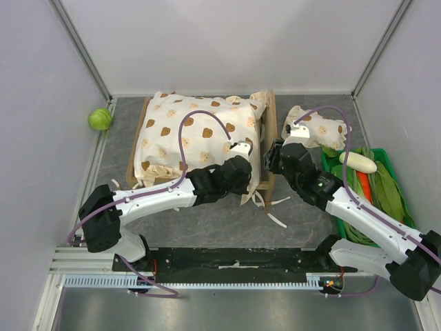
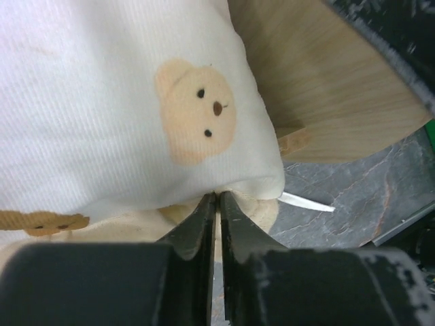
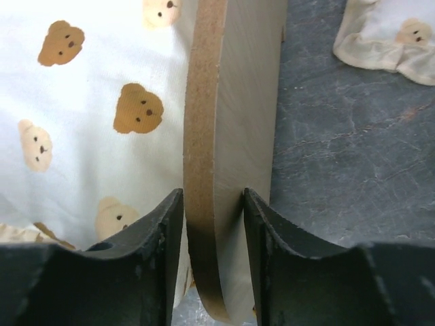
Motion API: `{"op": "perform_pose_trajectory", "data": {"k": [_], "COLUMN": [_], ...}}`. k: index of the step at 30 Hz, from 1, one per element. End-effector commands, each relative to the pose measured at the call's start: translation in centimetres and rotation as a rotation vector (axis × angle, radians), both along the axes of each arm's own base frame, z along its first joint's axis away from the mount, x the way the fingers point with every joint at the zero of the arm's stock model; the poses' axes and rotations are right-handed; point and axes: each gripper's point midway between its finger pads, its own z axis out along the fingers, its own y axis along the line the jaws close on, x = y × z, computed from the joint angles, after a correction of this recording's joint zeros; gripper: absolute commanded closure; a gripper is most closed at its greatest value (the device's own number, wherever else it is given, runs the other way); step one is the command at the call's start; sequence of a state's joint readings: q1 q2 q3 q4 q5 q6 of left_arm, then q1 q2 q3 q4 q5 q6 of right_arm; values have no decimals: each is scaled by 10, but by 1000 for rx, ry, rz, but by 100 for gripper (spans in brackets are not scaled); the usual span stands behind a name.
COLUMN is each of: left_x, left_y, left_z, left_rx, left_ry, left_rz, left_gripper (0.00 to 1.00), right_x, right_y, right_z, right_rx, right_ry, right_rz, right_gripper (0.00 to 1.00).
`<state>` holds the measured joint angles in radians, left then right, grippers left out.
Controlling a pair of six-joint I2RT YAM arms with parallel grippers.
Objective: Set up the pet bed
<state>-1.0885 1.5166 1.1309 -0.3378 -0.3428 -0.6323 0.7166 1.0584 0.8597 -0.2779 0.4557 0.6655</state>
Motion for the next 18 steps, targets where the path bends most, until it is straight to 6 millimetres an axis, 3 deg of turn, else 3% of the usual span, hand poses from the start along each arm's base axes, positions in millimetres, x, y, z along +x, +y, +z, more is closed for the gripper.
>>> {"op": "perform_pose_trajectory", "data": {"k": [1, 2, 8, 13, 16, 18], "left_x": [13, 15, 22, 33, 40, 40], "left_y": [-6, -7, 5, 22, 33, 36], "left_z": [31, 35, 58, 71, 79, 80], "left_rx": [-47, -53, -116, -173, -197, -215], "left_ry": [-58, -58, -56, -27, -33, -20], "left_rz": [19, 19, 12, -2, 0, -17], "left_gripper": [94, 98, 98, 98, 98, 98], "right_x": [-10, -10, -16, -34, -53, -69], "right_y": [23, 23, 2, -27, -24, -6], "right_z": [28, 34, 59, 88, 104, 105], "right_rx": [94, 94, 3, -46, -42, -33], "right_ry": [-47, -61, -112, -190, -247, -254], "right_rz": [117, 124, 111, 105, 222, 372], "right_gripper": [46, 43, 22, 20, 26, 30]}}
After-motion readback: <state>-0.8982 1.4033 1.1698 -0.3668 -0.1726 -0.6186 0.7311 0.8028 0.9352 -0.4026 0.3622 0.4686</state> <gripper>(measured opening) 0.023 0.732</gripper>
